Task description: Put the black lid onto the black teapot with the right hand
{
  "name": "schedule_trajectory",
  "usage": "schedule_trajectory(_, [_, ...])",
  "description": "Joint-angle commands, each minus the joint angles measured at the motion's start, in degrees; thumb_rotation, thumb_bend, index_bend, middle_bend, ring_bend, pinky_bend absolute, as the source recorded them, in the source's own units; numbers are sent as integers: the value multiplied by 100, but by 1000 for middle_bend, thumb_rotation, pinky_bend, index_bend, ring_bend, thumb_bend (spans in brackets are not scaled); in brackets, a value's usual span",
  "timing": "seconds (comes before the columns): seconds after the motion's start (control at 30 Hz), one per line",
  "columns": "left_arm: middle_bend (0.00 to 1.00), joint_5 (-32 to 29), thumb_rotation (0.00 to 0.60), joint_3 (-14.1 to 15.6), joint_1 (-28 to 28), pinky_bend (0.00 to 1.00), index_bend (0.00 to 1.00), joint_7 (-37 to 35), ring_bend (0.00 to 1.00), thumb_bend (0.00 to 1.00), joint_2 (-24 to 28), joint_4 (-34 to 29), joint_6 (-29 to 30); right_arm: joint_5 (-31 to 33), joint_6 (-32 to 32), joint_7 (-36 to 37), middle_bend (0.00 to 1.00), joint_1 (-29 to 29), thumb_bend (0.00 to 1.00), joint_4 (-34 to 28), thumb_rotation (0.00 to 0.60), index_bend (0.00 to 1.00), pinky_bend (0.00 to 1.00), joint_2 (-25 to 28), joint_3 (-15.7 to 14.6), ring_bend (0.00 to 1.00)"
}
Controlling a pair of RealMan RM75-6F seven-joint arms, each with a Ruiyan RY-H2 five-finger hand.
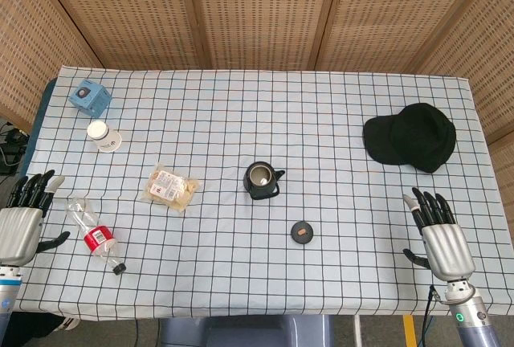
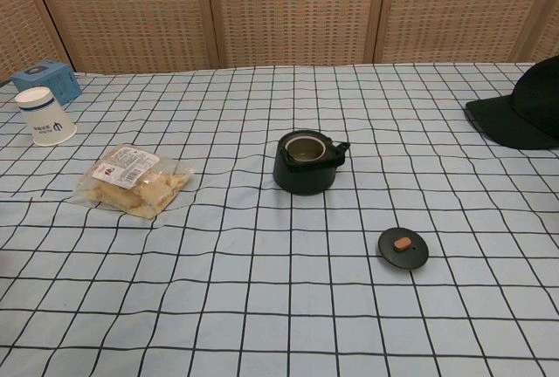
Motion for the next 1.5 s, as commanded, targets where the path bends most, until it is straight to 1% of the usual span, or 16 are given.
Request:
schedule_trajectory(0.03, [0, 0, 600, -3, 4, 0, 0, -7, 0, 63, 5, -4, 11, -1, 2, 1, 0, -3, 251, 1, 600, 0, 0, 1, -3, 0])
schedule_trajectory(0.3, [0, 33, 600, 0, 39, 0, 0, -54, 0, 63, 27, -25, 84, -3, -18, 17, 0, -9, 251, -3, 600, 0, 0, 10, -26, 0])
schedule_trajectory(0.57, [0, 4, 600, -17, 6, 0, 0, -85, 0, 63, 30, 1, 17, 5, -91, -30, 0, 21, 251, -12, 600, 0, 0, -16, -36, 0])
schedule_trajectory(0.8, [0, 25, 600, -15, 34, 0, 0, -101, 0, 63, 46, -22, 76, -78, -105, -53, 0, 22, 250, -35, 600, 0, 0, -22, -99, 0])
schedule_trajectory(0.87, [0, 41, 600, -1, 41, 0, 0, -73, 0, 63, 43, -39, 83, -128, -101, -12, 0, 29, 250, -60, 600, 33, 0, -14, -118, 0])
schedule_trajectory(1.0, [0, 25, 600, -2, 43, 0, 0, -22, 0, 62, 31, -51, 78, -235, -86, 78, 0, 87, 249, -106, 600, 160, 0, -45, -99, 0])
schedule_trajectory(1.1, [0, 7, 600, -13, 40, 0, 0, -4, 0, 63, 27, -55, 73, -369, -140, -30, 0, 197, 248, -208, 600, 216, 0, -91, -77, 0])
schedule_trajectory(1.2, [0, 5, 600, -18, 38, 0, 0, -8, 0, 63, 28, -65, 73, -489, -323, -308, 0, 379, 248, -434, 600, 240, 0, -186, -41, 0])
schedule_trajectory(1.3, [0, 4, 600, -16, 39, 0, 0, -35, 0, 63, 42, -68, 66, -527, -635, -610, 0, 576, 248, -658, 600, 254, 0, -307, -34, 0])
schedule_trajectory(1.37, [0, 6, 600, -16, 43, 0, 0, -83, 0, 63, 58, -72, 69, -460, -916, -827, 0, 723, 248, -792, 600, 261, 0, -436, -15, 0])
schedule_trajectory(1.5, [0, 36, 600, -7, 42, 0, 0, -184, 0, 62, 87, -59, 62, -130, -1439, -1326, 0, 977, 265, -942, 600, 270, 0, -741, 83, 0])
